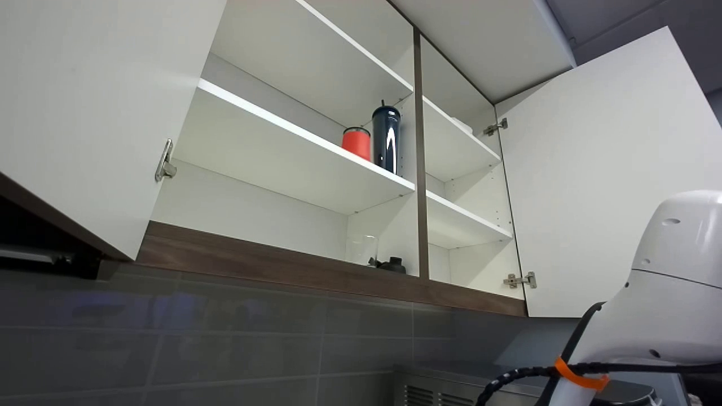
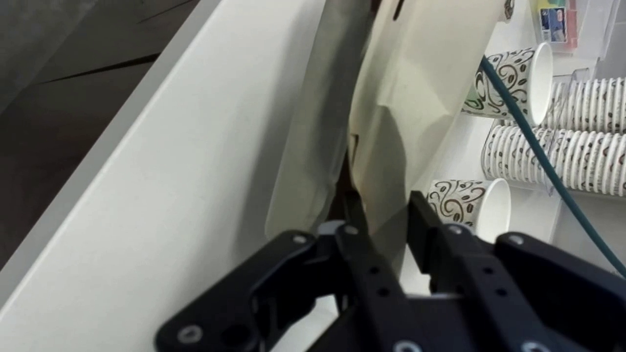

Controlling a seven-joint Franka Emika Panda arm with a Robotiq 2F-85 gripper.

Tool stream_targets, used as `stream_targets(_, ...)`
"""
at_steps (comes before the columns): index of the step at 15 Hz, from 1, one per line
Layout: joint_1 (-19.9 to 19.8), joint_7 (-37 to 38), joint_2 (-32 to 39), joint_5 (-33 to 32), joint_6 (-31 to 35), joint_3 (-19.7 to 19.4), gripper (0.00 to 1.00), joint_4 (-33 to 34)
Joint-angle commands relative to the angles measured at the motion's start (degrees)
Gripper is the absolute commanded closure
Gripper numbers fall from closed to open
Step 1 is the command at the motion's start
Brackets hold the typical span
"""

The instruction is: Remove the food pack from the cabinet and put it on the counter.

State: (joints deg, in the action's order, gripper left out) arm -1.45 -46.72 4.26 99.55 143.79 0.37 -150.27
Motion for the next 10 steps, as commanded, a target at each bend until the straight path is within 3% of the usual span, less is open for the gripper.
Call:
stream_targets(1,0.83,-2.61,3.35,3.68,0.75,-0.64,0.94,2.22)
stream_targets(9,1.43,-7.26,5.84,7.52,1.18,-1.43,0.94,4.1)
stream_targets(10,1.47,-7.49,6.02,7.6,1.19,-1.54,0.63,4.24)
